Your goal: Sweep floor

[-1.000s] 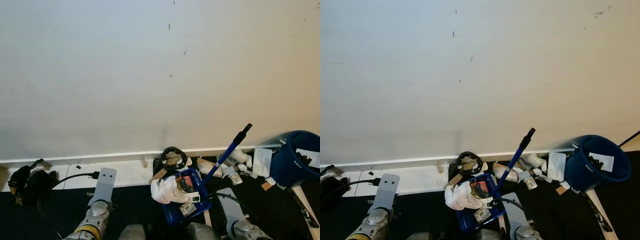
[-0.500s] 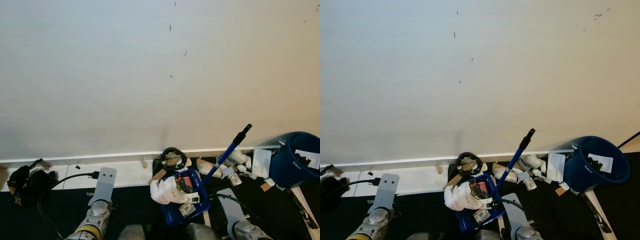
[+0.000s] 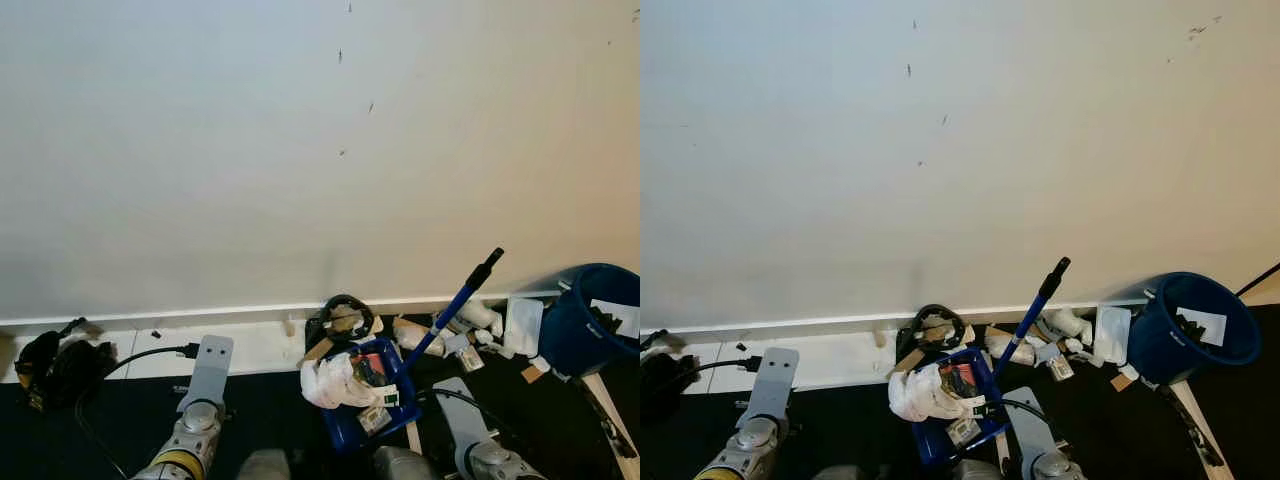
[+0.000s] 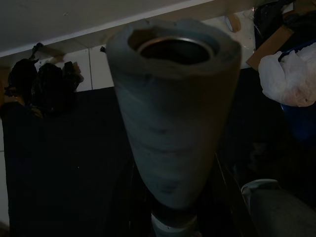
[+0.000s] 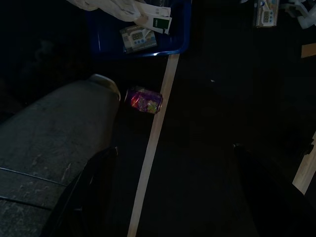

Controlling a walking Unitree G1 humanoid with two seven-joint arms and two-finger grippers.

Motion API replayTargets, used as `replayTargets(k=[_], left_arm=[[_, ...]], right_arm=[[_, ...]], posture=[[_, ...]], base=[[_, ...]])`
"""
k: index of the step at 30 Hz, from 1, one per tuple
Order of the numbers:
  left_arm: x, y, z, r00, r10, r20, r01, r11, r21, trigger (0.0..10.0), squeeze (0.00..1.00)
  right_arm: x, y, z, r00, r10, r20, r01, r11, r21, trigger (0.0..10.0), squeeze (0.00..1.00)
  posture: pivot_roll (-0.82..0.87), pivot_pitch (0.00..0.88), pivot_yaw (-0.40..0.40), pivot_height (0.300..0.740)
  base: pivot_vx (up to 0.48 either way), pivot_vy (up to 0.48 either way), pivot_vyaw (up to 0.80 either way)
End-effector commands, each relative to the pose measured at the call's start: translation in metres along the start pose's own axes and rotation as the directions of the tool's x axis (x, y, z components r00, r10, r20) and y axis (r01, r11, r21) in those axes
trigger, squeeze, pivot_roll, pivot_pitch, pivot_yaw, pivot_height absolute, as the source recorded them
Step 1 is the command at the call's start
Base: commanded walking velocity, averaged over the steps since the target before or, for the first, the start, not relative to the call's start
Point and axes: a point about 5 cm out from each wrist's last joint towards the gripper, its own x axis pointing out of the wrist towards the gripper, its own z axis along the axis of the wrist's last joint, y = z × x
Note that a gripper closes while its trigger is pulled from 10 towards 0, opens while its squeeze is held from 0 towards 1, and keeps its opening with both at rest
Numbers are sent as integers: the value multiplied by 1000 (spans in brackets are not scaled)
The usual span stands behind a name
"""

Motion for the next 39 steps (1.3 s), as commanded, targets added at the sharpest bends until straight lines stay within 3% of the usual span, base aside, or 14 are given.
replayTargets(k=[1,2,6,9,11,12,15,16,19,21,22,33,37,39], left_arm=[[-3,-5,-12,999,-8,-49,9,1000,14,10000,0],[-3,-6,-11,999,-39,-37,39,999,-18,0,0],[-2,-5,-10,999,-37,-29,37,999,-10,0,0],[-2,-2,-11,999,1,-49,-1,1000,10,10000,0],[-2,-2,-12,999,0,-50,1,1000,9,10000,0],[-2,-4,-11,999,-24,-40,24,1000,-1,0,0],[-2,-4,-10,999,-9,-32,9,1000,4,941,0],[-2,-2,-11,999,10,-37,-10,1000,9,10000,0],[-3,-5,-10,999,-33,-26,33,999,-4,0,0],[-2,-2,-12,999,-3,-36,2,1000,-6,7725,0],[-2,-3,-10,999,-32,-18,31,998,-48,0,0],[-1,3,-3,999,5,33,-4,999,-37,4039,0],[-1,0,-3,999,-16,38,17,999,-27,0,0],[-1,3,-5,999,29,16,-29,1000,-5,10000,0]], right_arm=[[-1,-1,-6,1000,-3,-16,3,1000,-6,10000,0],[-1,-1,-6,1000,-3,-15,3,1000,-7,10000,0],[0,-1,-5,1000,-4,-15,4,1000,-9,10000,0],[0,-1,-4,1000,-3,-14,3,1000,-11,10000,0],[0,0,-4,1000,-3,-14,3,1000,-11,10000,0],[0,0,-4,1000,-3,-14,3,1000,-11,10000,0],[0,-1,-4,1000,-3,-14,3,1000,-12,10000,0],[0,-1,-3,1000,-4,-14,3,1000,-12,10000,0],[0,-1,-3,1000,-3,-13,3,1000,-12,10000,0],[0,-1,-3,1000,-4,-13,3,1000,-11,10000,0],[0,-1,-3,1000,-4,-13,3,1000,-11,10000,0],[0,-2,-2,1000,-5,-12,4,1000,-12,10000,0],[0,-3,0,1000,-5,-9,5,1000,-15,10000,0],[0,-3,0,1000,-7,-7,7,1000,-16,10000,0]], posture=[[165,0,-70,740],[165,0,-69,740],[166,0,-70,740],[167,0,-69,740],[167,0,-69,740],[167,0,-68,740],[166,0,-69,740],[166,0,-69,740],[168,0,-67,740],[167,0,-67,740],[167,0,-67,740],[176,0,-77,740],[177,0,-76,740],[177,0,-76,740]], base=[[0,0,0],[0,0,0],[0,0,0],[0,0,0],[0,0,0],[0,0,0],[0,0,0],[0,0,0],[0,0,0],[0,0,0],[0,0,0],[0,0,0],[0,0,0],[0,0,0]])
